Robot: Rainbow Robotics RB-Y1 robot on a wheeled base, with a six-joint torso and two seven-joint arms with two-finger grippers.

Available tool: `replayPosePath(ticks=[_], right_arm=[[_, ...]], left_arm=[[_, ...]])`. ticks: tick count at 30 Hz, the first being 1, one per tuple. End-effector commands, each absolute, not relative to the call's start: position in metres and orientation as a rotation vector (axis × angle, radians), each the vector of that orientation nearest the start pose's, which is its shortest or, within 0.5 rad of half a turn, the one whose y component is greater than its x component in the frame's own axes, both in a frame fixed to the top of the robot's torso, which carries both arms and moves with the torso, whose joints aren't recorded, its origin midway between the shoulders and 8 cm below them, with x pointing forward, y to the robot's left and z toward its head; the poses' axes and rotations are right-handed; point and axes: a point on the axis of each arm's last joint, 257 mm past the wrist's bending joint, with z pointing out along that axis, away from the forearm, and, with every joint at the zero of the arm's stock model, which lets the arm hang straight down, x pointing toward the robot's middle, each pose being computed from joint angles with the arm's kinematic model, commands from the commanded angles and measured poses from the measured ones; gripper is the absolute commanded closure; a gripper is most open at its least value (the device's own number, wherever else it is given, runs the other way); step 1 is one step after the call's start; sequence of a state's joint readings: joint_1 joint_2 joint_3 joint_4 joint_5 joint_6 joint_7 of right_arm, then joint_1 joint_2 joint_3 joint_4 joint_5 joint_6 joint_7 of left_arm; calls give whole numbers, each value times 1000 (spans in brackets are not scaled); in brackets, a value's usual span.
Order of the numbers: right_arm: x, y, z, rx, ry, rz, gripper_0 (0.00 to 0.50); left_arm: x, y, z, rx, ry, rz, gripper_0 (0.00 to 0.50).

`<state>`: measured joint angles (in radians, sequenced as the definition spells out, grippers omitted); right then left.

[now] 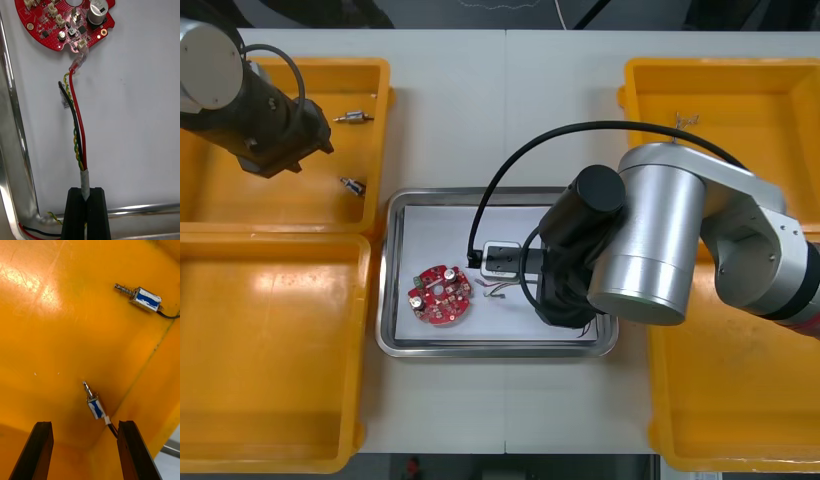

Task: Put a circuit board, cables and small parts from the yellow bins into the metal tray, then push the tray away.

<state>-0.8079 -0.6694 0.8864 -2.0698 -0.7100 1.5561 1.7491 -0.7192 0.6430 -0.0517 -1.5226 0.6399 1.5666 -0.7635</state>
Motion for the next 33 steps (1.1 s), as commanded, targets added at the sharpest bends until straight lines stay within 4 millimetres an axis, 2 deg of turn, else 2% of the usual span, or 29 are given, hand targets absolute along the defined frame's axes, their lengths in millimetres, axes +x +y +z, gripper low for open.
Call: replayPosePath(ticks=[1,10,17,23,25,26,27,28,33], right_arm=[[404,-37,-247,-1882,1897,-224,500],[423,-41,-266,-2008,1771,-289,500],[420,-45,-276,-2062,1745,-312,500],[419,-45,-276,-2051,1756,-307,500],[420,-45,-276,-2049,1757,-309,329],[420,-44,-276,-2049,1755,-311,155],[421,-45,-275,-2043,1758,-313,46],[422,-45,-275,-2042,1757,-317,0],[426,-46,-270,-2023,1763,-324,0]], left_arm=[[586,302,-130,-642,2410,-265,0],[581,289,-146,-690,2457,-338,0],[579,285,-158,-712,2478,-340,0],[587,277,-165,-733,2458,-386,0],[588,275,-165,-733,2457,-391,0],[588,273,-166,-736,2458,-396,0],[589,272,-166,-740,2454,-404,0],[589,271,-166,-738,2455,-405,0],[595,265,-177,-729,2442,-389,0]])
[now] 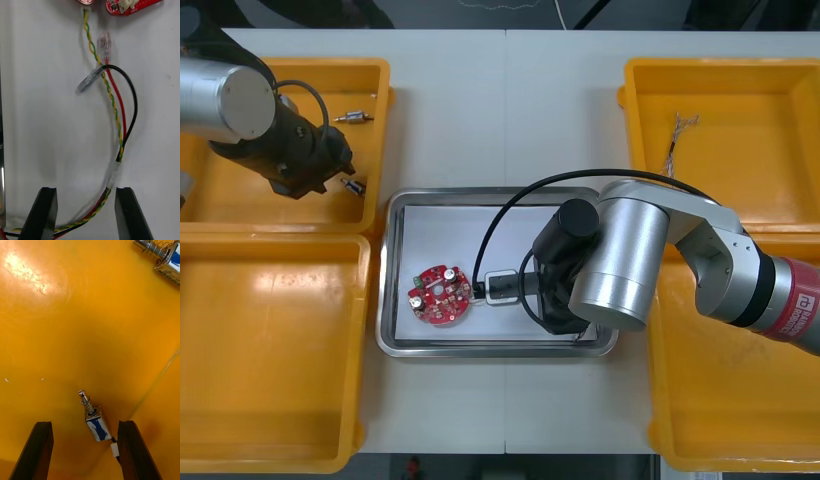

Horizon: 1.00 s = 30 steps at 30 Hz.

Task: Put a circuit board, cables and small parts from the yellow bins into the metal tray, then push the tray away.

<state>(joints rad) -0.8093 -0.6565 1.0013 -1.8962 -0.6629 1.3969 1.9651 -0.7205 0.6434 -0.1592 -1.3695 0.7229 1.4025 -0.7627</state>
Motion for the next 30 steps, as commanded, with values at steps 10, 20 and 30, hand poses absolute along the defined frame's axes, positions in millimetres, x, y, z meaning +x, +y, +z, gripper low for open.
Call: replayPosePath(ticks=[10,20,30], right_arm=[[430,-46,-237,-1973,1848,-309,0],[424,-63,-192,-1901,1994,-300,0],[440,-79,-118,-1629,2038,-257,0]], left_arm=[[593,255,-193,-697,2458,-341,0],[591,248,-205,-681,2465,-309,0],[592,247,-205,-692,2459,-315,500]])
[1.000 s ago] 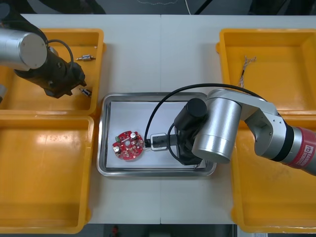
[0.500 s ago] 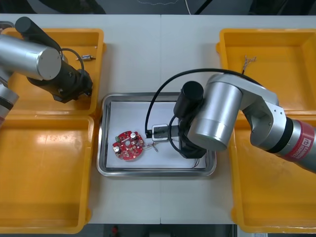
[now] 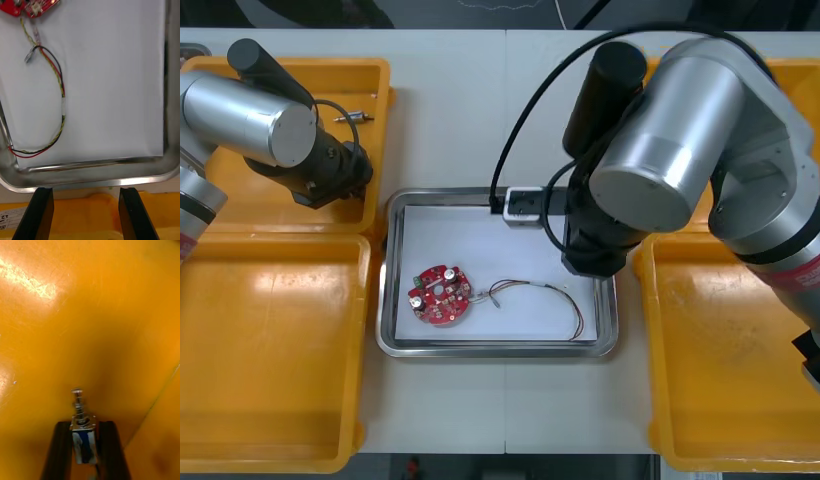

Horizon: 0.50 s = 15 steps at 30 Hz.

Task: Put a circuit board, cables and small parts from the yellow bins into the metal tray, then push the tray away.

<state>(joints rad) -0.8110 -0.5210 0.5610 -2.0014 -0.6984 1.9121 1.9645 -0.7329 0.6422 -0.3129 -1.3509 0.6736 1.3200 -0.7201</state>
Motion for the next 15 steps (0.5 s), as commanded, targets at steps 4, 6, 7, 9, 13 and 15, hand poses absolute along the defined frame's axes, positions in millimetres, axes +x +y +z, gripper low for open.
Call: replayPosePath(ticks=[4,6,7,9,13,15], right_arm=[[447,-88,-95,-1461,2091,-186,0],[450,-94,-86,-1384,2118,-169,0],[451,-97,-85,-1359,2130,-167,0],[456,-108,-78,-1252,2177,-152,0],[464,-122,-67,-1080,2229,-129,0],[467,-132,-62,-1004,2255,-115,0]], left_arm=[[591,252,-199,-725,2458,-327,500],[589,256,-198,-742,2464,-325,500],[589,258,-196,-746,2462,-325,499],[588,259,-187,-751,2459,-335,500],[584,262,-168,-764,2452,-359,500],[579,263,-154,-760,2451,-367,500]])
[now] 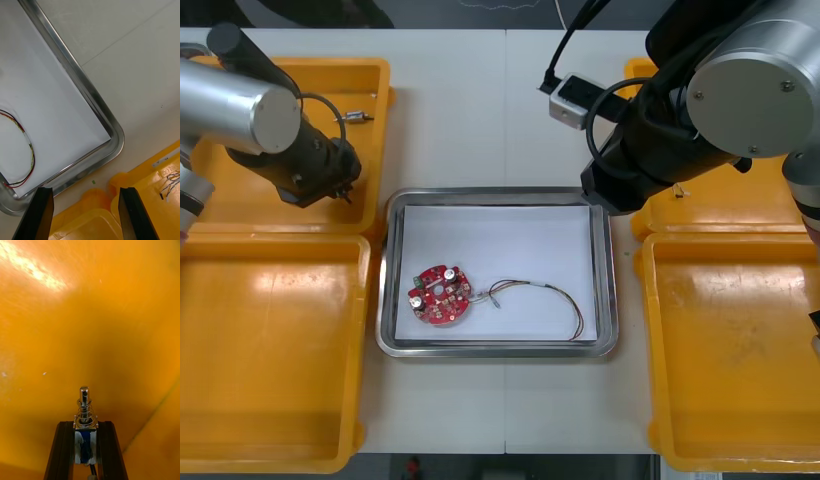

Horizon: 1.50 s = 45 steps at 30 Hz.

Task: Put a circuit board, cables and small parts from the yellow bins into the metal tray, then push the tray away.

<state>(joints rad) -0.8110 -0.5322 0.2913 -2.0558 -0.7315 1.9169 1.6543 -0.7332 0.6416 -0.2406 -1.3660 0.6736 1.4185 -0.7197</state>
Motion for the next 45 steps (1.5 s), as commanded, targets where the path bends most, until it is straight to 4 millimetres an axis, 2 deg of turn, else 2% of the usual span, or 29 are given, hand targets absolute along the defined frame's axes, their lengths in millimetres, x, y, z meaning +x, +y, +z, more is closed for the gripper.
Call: replayPosePath(ticks=[1,5,10,17,25,31,40,45], right_arm=[[468,-134,-60,-982,2261,-111,0],[471,-156,-54,-835,2304,-86,0],[475,-190,-48,-645,2349,-47,0],[476,-221,-36,-464,2373,-19,0],[485,-248,-40,-331,2419,-38,0],[495,-269,-47,-217,2484,10,0],[514,-297,-55,-43,2546,-6,0],[527,-299,-53,20,2576,3,0]], left_arm=[[578,263,-150,-758,2450,-369,500],[564,259,-128,-699,2454,-328,500],[541,239,-108,-585,2473,-280,500],[513,201,-106,-412,2518,-227,500],[495,156,-137,-248,2560,-162,499],[495,130,-163,-161,2578,-154,499],[505,115,-200,-115,2583,-109,499],[508,117,-214,-103,2597,-90,500]])
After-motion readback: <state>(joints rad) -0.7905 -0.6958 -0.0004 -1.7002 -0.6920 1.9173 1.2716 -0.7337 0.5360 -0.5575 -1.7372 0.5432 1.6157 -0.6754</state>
